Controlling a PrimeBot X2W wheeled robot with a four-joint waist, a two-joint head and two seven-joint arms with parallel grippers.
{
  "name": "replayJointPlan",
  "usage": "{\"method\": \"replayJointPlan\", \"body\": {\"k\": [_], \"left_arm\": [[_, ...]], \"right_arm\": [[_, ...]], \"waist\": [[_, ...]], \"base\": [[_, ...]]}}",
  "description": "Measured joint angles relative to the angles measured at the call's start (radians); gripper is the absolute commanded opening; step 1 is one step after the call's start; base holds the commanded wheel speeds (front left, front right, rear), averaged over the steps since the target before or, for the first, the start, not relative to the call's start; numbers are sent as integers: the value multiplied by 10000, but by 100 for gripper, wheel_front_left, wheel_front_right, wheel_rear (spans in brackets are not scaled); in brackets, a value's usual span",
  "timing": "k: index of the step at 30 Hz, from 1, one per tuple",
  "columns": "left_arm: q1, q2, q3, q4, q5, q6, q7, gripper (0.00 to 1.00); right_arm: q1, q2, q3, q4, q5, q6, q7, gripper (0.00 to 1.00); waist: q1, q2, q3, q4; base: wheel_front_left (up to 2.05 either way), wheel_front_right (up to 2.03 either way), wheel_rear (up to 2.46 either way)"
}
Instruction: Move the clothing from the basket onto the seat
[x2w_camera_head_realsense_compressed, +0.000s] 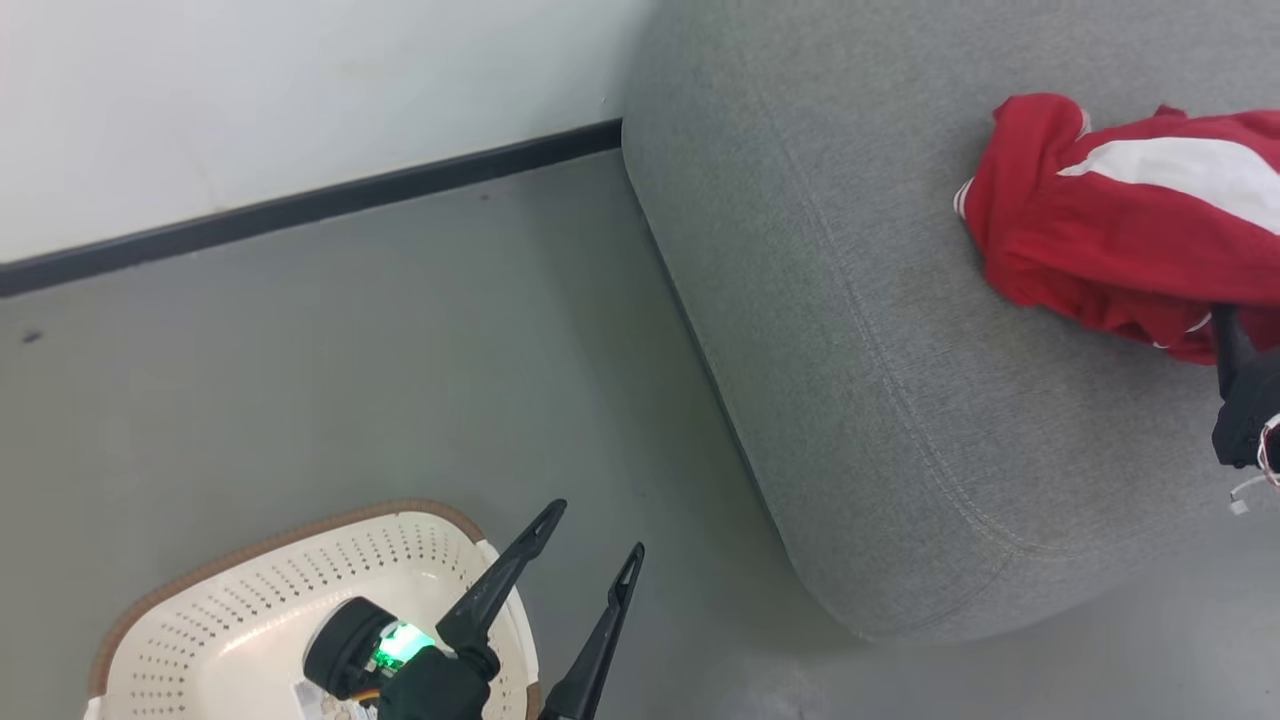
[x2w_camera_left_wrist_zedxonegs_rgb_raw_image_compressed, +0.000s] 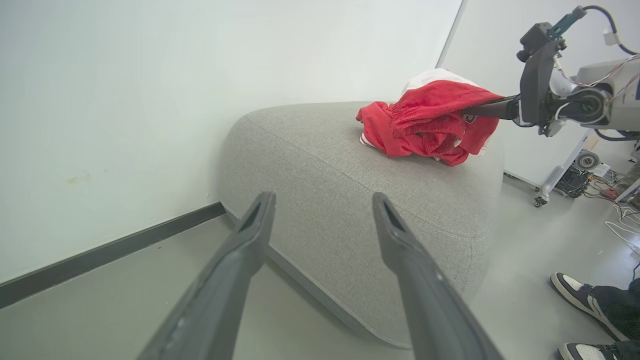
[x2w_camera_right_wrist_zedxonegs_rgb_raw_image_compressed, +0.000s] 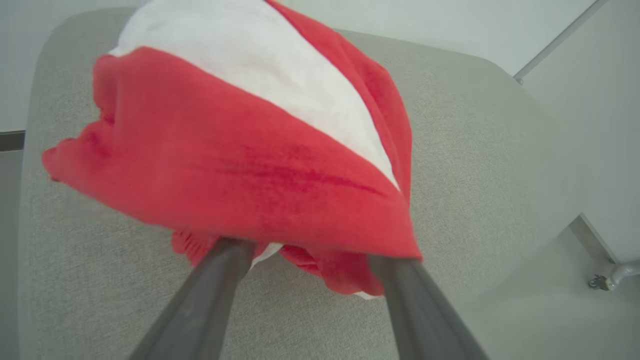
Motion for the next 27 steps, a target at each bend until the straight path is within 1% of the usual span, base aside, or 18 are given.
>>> {"method": "replayJointPlan", "body": {"k": [8,14,17,20,23,27], "left_arm": [[273,-215,82,140,-33,-2,0,100],[468,-449,186,157,-75,-2,0,100],[626,-523,251,176,-75,-2,0,100],[666,-594,257,219,-75,-2,0,100],[666,-665,263,290,-75,-2,0,100],[666,-736,280,360,-75,-2,0,100]], "right_arm": [[1662,-13,50,-2429,322,4,932,100],[3428,-52,-29,-4916,1129,4,1528,100],[4006,-186,-36,-6435,1546,4,1546,100],[4154,-447,-81,-7848,2205,4,1507,100],[4484,-665,-301,-8765,2702,4,1498,100],[4882,-861,-569,-9664,3243,4,1104,100]], "waist": [[0,0,-586,-176],[-1,0,-1037,-333],[-1,0,-1256,-413],[-1,-1,-1471,-481],[0,-1,-1683,-511],[-1,-1,-1925,-445]], "base": [[0,0,0],[0,0,0],[0,0,0],[0,0,0],[0,0,0],[0,0,0]]}}
